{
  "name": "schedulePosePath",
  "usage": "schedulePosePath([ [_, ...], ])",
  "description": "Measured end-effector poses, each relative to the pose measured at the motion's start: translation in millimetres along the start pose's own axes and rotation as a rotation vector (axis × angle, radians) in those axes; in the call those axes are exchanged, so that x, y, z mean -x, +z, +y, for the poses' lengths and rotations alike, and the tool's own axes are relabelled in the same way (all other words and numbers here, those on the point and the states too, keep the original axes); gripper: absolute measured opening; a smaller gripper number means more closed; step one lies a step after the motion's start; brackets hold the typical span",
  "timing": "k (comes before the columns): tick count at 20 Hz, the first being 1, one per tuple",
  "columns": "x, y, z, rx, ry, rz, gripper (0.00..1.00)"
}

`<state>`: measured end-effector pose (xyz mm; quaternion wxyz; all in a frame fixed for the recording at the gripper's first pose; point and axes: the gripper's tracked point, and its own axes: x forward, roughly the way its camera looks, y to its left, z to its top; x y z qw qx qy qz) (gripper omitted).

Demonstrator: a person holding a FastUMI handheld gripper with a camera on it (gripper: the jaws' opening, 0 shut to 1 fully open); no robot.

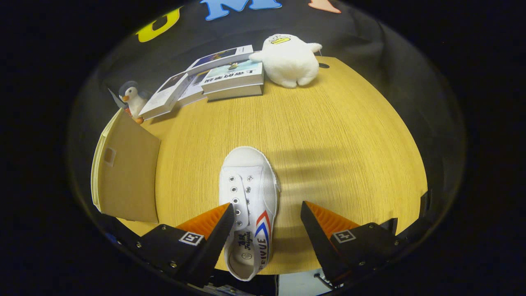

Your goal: Open the storage box then place both shoes into the box .Put the left shoe in first, then the right shoe, with the right side of both shoes facing outward in a uniform manner.

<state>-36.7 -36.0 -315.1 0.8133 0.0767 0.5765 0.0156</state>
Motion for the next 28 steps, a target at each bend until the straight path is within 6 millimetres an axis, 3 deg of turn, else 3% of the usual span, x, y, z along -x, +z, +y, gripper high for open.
schedulePosePath([
  [7,-19.8,-12.1,-4.7,-0.029,-0.022,0.062,0.96],
  [8,-23.3,-13.7,-1.6,-0.04,-0.005,0.071,0.87],
  [10,-27.0,-17.5,3.7,-0.066,0.017,0.085,0.86],
  [11,-29.0,-16.5,9.3,-0.084,0.034,0.09,0.83],
  [12,-27.9,-17.6,11.1,-0.087,0.047,0.092,0.64],
  [14,-28.5,-18.0,12.5,-0.084,0.046,0.101,0.51],
  [17,-27.0,-16.2,6.1,-0.095,0.015,0.104,0.43],
  [18,-25.0,-16.5,10.2,-0.101,0.022,0.12,0.29],
  [20,-19.6,-9.2,2.4,-0.107,-0.004,0.093,0.29],
  [21,-32.8,-11.0,5.5,-0.137,0.015,0.097,0.16],
  [22,-19.4,-15.0,8.2,-0.157,0.025,0.113,0.02],
  [24,-10.9,-18.8,16.3,-0.192,0.07,0.131,0.02],
  [28,9.6,-2.0,34.3,-0.205,0.124,0.115,0.03],
])
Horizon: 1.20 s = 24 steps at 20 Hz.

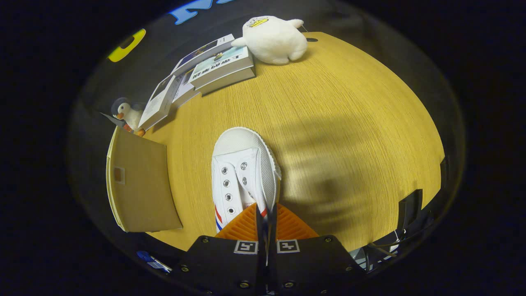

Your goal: Open the storage box then place both shoes into the box .Put the left shoe in first, then the right shoe, with the right side of both shoes facing outward in a uniform manner.

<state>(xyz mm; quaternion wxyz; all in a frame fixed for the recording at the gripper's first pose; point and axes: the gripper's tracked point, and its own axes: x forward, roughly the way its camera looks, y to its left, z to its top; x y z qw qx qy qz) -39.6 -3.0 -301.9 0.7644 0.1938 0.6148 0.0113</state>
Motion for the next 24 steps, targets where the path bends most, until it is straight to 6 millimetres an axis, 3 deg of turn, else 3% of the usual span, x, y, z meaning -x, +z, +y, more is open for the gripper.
schedulePosePath([
  [8,48.0,32.5,64.6,0.04,0.083,-0.078,0.02],
  [14,64.9,42.7,115.8,0.085,0.117,-0.101,0.02],
  [24,81.7,47.1,220.3,0.188,0.203,-0.14,0.02],
])
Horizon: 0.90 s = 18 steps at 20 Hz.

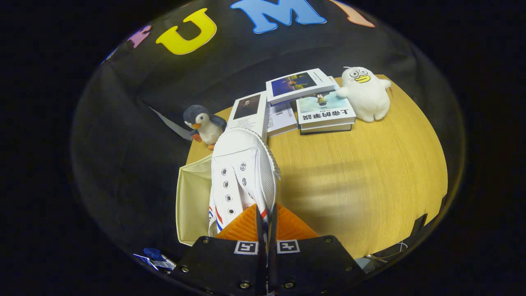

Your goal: Open the storage box then place both shoes into the box .Put the left shoe in first, then the right shoe, with the right side of both shoes facing outward in a uniform manner.

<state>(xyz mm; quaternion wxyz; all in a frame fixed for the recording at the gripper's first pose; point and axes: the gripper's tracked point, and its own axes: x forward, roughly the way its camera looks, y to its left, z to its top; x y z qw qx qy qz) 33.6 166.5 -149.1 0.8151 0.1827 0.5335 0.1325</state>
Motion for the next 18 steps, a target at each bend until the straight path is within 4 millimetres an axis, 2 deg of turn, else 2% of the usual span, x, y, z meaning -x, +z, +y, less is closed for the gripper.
schedulePosePath([
  [5,-13.3,-1.4,40.9,0.04,0.02,0.0,0.02],
  [9,-30.5,-4.3,64.8,0.05,0.028,-0.002,0.02],
  [14,-57.6,-18.2,81.6,0.09,0.001,0.025,0.02],
  [18,-81.0,-35.8,82.1,0.119,-0.048,0.062,0.02],
])
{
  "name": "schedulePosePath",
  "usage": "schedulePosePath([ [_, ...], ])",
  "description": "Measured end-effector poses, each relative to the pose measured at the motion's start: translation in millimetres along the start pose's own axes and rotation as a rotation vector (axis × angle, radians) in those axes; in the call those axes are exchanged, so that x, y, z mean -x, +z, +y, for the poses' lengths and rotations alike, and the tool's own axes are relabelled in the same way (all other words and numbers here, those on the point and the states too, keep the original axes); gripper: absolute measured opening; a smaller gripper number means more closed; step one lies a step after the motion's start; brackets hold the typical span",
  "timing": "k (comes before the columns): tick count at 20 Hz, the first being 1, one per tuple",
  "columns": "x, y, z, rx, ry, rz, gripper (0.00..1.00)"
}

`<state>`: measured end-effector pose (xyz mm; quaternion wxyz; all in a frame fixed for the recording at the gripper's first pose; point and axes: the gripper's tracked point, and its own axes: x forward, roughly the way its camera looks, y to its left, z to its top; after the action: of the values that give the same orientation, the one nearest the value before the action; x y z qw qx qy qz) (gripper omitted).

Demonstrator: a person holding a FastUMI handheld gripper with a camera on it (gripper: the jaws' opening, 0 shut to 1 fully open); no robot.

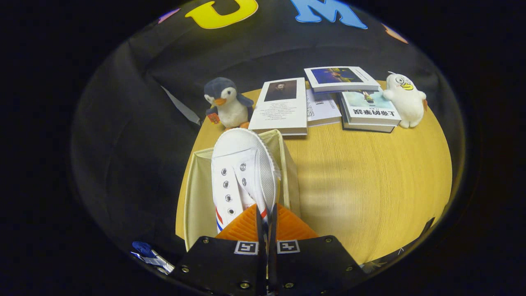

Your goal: Open the storage box then place both shoes into the box .Put the left shoe in first, then the right shoe, with the right side of both shoes facing outward in a uniform manner.

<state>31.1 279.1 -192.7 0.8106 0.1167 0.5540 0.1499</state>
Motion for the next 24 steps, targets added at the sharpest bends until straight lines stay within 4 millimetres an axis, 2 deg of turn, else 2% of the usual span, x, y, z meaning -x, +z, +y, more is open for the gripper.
schedulePosePath([
  [2,-12.3,-10.2,-1.7,0.016,-0.032,0.024,0.02],
  [9,-44.1,-26.7,1.6,0.031,-0.1,0.068,0.02],
  [15,-54.9,-26.5,-9.6,0.117,-0.236,0.04,0.03],
  [16,-53.0,-29.3,-1.3,0.131,-0.207,0.045,0.11],
  [19,-41.7,-14.1,21.1,0.142,-0.12,-0.036,0.46],
  [20,-33.0,-10.3,27.4,0.154,-0.091,-0.055,0.68],
  [22,-9.6,2.4,31.3,0.209,-0.067,-0.123,0.95],
  [24,19.6,16.0,26.2,0.273,-0.074,-0.202,0.97],
])
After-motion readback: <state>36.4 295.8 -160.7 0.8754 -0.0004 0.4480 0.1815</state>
